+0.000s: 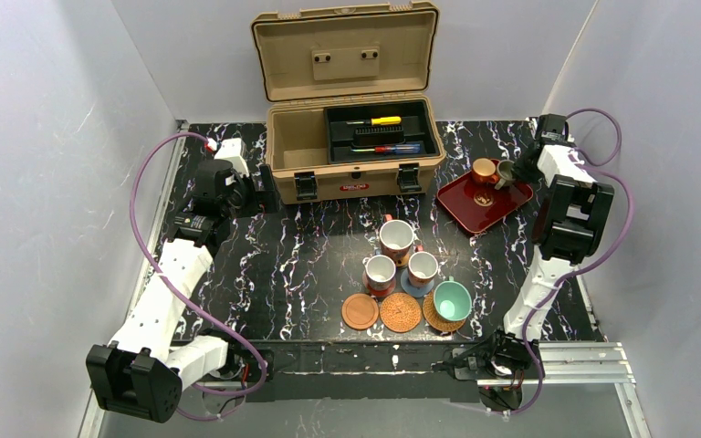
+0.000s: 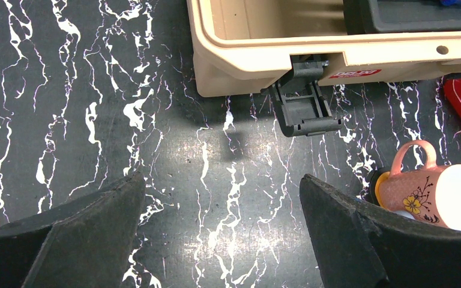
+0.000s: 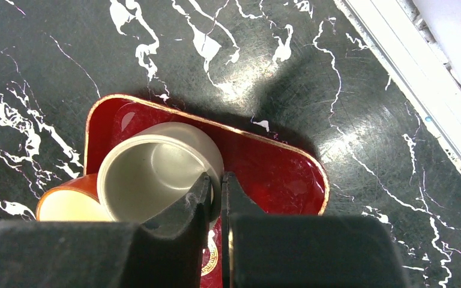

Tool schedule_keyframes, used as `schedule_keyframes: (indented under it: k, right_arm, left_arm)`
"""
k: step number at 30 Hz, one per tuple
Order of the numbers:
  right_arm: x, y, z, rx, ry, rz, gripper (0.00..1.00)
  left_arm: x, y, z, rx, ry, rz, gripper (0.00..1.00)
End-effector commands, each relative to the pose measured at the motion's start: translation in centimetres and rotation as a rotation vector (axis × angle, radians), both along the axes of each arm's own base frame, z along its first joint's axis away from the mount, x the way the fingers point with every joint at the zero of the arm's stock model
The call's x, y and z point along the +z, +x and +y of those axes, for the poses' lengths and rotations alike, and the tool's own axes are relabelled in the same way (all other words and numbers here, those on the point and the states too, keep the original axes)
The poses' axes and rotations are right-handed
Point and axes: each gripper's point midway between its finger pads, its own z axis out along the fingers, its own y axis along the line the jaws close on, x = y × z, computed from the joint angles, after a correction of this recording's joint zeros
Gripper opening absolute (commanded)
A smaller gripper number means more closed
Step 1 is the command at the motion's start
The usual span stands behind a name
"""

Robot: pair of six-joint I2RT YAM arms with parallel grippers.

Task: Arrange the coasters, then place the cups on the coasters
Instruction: Pick up the cup from the tray, then place the cup on the coaster.

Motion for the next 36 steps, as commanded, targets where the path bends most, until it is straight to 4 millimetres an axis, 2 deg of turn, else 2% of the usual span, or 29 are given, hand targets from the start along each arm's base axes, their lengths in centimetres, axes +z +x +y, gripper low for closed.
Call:
schedule_keyframes:
  k: [1,4,8,12,14,18,20,25,30,36]
  right_arm:
    - [4.7,2.0,-2.3,-0.072,0.007,-0.145,0.01]
    - [7.2,1.9,-3.2,-0.082,-0.016,-0.184,0.01]
    - [11.1,0.7,-4.1,-0.087,-0.057,-0.25,0.01]
    - [15.3,-1.5,-3.0,-0.048,-0.081,-0.354,0.01]
    - [16.9,-2.7,-1.4,0.009,-0.052,-0.411,0.01]
    - [18.8,-5.4,2.5,0.153,0.033,-0.473,0.01]
    - [19.1,-6.8,4.5,0.23,0.075,-0.483,0.01]
    - [18.3,-10.8,9.3,0.415,0.146,-0.435,0.01]
    - [19.3,-14.4,16.4,0.653,0.106,-0.42,0.01]
    - [21.5,-18.0,25.1,0.973,0.126,-0.458,0.01]
  left_arm:
    - [0.3,-0.2,0.0,-0.007,0.012,-0.013,0.99]
    - [0.4,-0.2,0.1,-0.006,0.014,-0.014,0.99]
    - [0.5,-0.2,0.1,-0.006,0.014,-0.017,0.99]
    - [0.4,-0.2,0.1,-0.006,0.017,-0.018,0.99]
    - [0.4,-0.2,0.1,-0.008,0.016,-0.017,0.99]
    - [0.3,-0.2,-0.2,-0.02,0.007,-0.012,0.99]
    - [0.4,-0.2,-0.3,-0.023,0.008,-0.018,0.99]
    - [0.2,-0.5,-0.8,-0.055,0.024,-0.028,0.99]
    - [-0.8,-1.6,-2.6,-0.114,-0.045,0.041,0.98]
    - [2.5,-4.9,-6.0,-0.219,-0.219,0.07,0.96]
